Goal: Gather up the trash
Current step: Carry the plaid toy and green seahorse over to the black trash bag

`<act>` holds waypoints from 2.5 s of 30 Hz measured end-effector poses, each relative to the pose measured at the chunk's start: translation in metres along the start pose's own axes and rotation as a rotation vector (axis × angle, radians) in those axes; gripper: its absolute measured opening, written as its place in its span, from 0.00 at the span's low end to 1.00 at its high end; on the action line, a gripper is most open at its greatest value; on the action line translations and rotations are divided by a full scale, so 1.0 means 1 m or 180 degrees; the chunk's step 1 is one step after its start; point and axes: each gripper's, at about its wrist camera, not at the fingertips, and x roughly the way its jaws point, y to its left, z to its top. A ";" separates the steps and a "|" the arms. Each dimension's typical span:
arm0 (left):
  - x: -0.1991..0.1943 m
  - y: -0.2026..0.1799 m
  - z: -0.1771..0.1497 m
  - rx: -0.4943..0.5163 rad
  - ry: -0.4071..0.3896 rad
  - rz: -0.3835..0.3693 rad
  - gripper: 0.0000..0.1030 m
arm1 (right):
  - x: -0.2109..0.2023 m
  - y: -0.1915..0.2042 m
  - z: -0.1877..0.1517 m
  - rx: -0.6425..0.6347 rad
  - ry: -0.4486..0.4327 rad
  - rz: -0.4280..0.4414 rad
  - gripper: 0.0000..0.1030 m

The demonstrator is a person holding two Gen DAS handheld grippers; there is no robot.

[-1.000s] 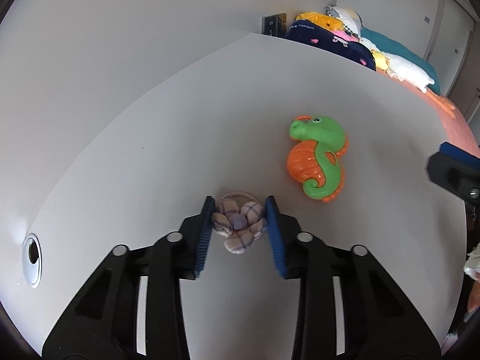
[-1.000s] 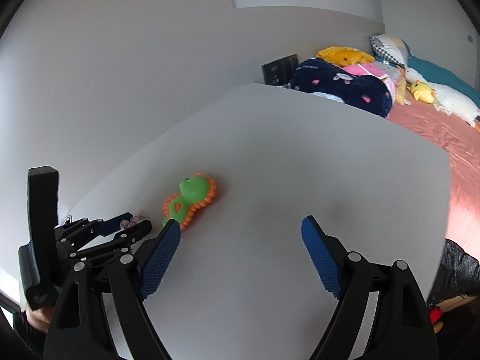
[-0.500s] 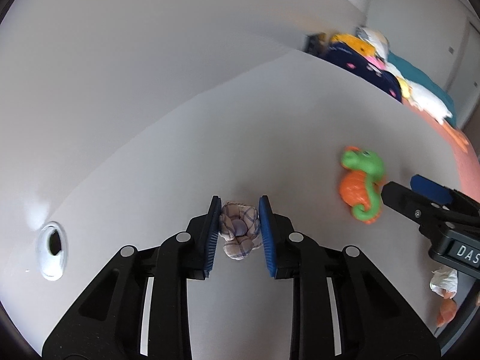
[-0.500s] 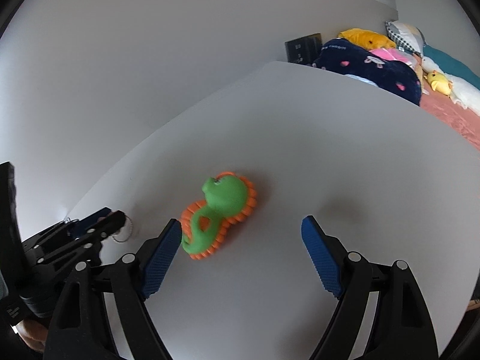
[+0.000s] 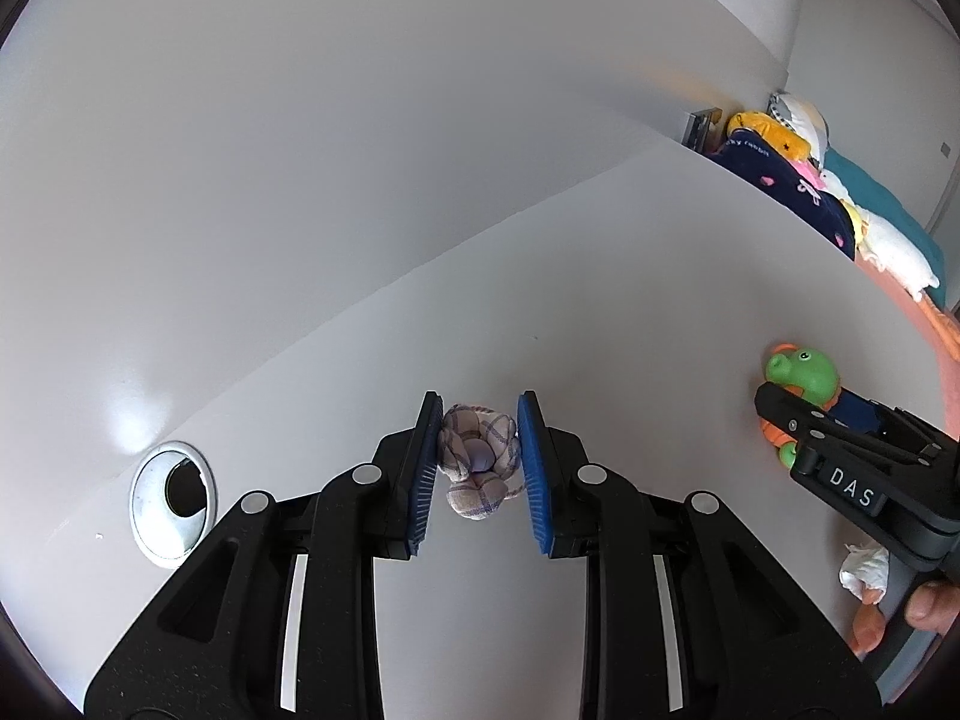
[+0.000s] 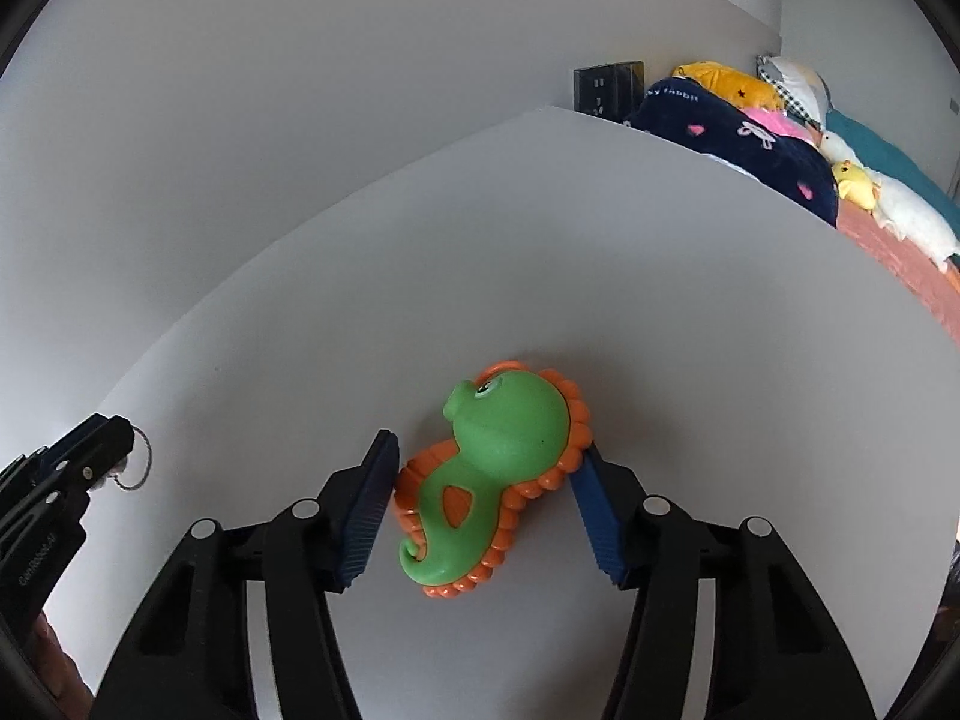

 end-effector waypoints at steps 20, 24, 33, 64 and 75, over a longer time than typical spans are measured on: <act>-0.010 -0.034 -0.010 0.0312 -0.0005 -0.0172 0.25 | -0.050 -0.038 -0.022 0.0077 -0.0134 0.0199 0.56; -0.017 -0.053 -0.017 0.0370 0.0001 -0.0227 0.25 | -0.066 -0.049 -0.029 0.0127 -0.0172 0.0243 0.56; -0.037 -0.097 -0.031 0.0547 -0.0020 -0.0332 0.25 | -0.101 -0.076 -0.047 0.0245 -0.0268 0.0263 0.56; -0.074 -0.239 -0.068 0.1156 -0.0085 -0.0769 0.25 | -0.189 -0.181 -0.120 0.0689 -0.0518 -0.0032 0.56; -0.081 -0.284 -0.078 0.1356 -0.0073 -0.0946 0.25 | -0.214 -0.223 -0.141 0.0886 -0.0600 -0.0197 0.56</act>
